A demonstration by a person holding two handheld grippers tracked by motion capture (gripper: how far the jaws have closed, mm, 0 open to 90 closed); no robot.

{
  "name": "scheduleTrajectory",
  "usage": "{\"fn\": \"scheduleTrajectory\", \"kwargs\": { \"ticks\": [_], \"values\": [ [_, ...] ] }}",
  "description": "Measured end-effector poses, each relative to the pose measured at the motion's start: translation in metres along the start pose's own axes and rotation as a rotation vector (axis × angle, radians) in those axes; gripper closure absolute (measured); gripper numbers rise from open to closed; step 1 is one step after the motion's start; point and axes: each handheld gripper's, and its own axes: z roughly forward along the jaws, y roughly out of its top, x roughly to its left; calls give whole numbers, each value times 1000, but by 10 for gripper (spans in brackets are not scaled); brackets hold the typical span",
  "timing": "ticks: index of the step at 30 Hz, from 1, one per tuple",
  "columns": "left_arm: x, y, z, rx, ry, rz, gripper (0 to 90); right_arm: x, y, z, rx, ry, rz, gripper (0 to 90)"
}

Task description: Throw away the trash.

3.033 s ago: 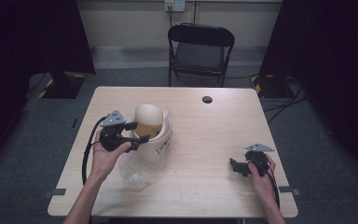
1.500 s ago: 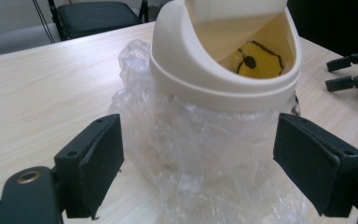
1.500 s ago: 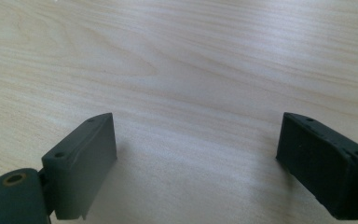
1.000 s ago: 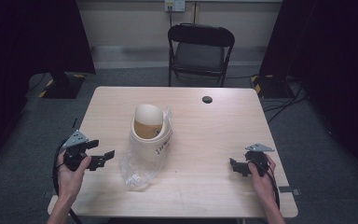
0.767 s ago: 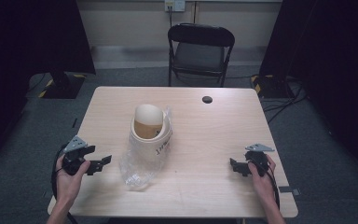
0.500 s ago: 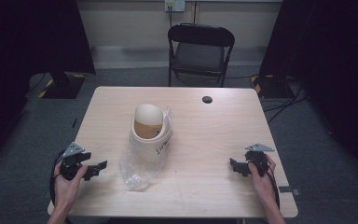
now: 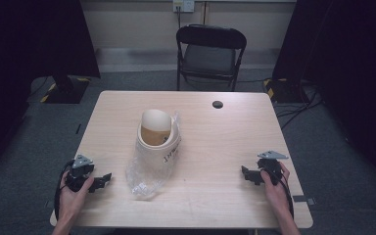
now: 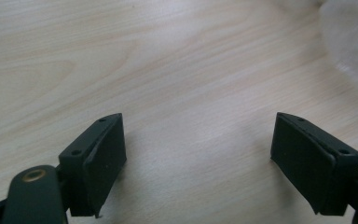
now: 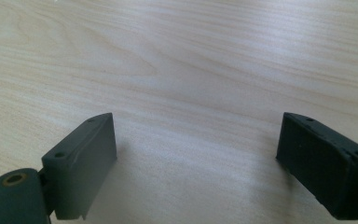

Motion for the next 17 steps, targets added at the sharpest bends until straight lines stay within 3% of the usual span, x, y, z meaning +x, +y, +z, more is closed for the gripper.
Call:
{"fn": "scheduleTrajectory", "kwargs": {
  "ticks": [8, 17],
  "values": [
    [-4, -3, 5, -42, 38, -7, 145, 0, 0, 0, -1, -2, 0, 109],
    [-5, -3, 5, -43, 46, -9, 137, 0, 0, 0, -1, -1, 0, 109]
  ]
}}
